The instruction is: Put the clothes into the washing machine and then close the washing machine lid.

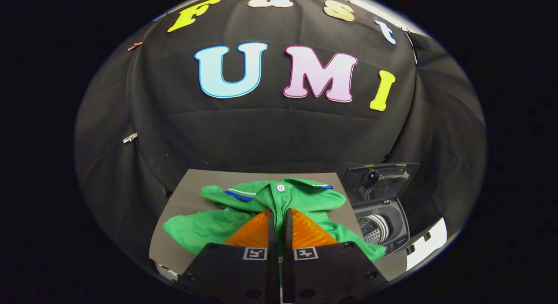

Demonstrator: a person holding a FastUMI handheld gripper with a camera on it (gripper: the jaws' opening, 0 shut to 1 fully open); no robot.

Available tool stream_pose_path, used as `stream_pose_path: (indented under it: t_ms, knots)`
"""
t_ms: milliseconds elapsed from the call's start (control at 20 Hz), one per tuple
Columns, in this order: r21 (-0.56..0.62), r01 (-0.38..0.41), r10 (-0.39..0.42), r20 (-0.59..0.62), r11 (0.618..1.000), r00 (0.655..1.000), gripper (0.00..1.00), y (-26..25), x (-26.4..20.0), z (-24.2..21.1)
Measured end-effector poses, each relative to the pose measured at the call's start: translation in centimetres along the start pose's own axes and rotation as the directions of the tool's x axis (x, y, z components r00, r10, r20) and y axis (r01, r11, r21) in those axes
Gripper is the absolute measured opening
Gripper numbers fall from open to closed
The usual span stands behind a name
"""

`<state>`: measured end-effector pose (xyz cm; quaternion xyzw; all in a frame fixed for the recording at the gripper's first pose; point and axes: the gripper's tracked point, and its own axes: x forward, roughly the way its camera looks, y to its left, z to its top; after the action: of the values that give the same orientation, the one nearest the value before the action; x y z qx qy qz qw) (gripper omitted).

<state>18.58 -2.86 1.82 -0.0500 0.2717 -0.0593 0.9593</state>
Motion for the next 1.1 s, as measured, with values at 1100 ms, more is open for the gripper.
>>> stream_pose_path:
  t_ms: [1100]
  knots:
    - [0.008, 0.018, -0.018, 0.049, 1.0, 0.999, 0.07, -25.0, 2.2, 2.3]
